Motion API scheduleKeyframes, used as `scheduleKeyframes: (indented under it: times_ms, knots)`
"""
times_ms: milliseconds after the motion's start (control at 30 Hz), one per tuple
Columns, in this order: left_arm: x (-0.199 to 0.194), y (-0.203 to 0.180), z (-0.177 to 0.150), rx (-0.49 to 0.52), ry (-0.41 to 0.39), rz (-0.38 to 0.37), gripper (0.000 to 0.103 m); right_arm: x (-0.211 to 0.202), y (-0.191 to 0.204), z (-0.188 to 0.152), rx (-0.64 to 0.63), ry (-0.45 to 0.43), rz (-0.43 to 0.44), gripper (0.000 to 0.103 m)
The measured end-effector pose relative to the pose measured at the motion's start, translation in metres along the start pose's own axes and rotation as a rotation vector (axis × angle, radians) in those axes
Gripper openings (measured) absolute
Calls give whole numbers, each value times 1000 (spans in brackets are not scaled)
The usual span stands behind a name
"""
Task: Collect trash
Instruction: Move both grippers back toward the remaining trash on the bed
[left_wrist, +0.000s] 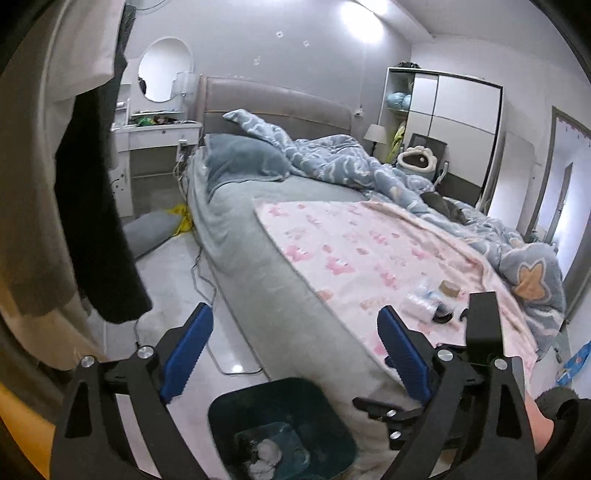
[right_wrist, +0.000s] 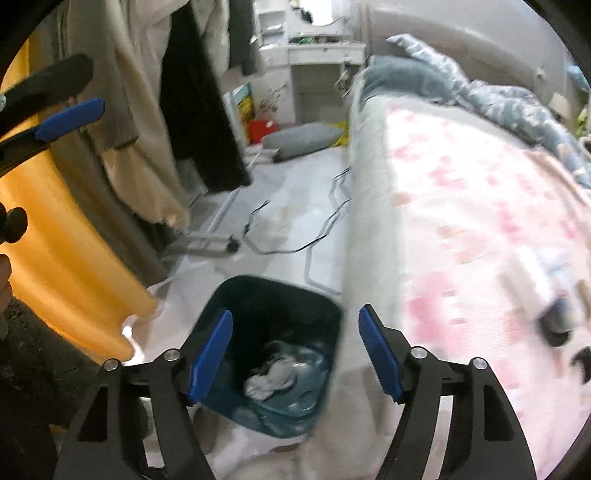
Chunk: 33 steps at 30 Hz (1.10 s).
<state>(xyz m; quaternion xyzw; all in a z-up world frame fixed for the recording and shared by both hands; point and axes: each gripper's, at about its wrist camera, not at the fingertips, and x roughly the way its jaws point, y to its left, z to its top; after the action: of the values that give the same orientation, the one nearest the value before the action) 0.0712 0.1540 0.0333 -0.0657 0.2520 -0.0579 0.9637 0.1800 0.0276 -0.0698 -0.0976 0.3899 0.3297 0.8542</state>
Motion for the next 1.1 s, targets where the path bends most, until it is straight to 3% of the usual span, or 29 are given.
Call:
scheduleKeyframes:
  times_ms: [267,433,733,933,1100]
  knots:
    - [32,-43,11,101,9,-60,94,-58,-79,-4,173,-157,-161,80]
    - [55,-60,13,109,41,-133,95,-80,-126,-9,257,-201,-280,84]
    - [116,-95,13,215,61,-186,96,-89,-198,-36,467,-201,-411,86]
    - [159,-112,3,259,145,-278,96,-80,-218,-45,526,-189,-440,86]
    - [183,-122,-4,291,192,-312,96,-75,-237,-58,595,-172,-447,86]
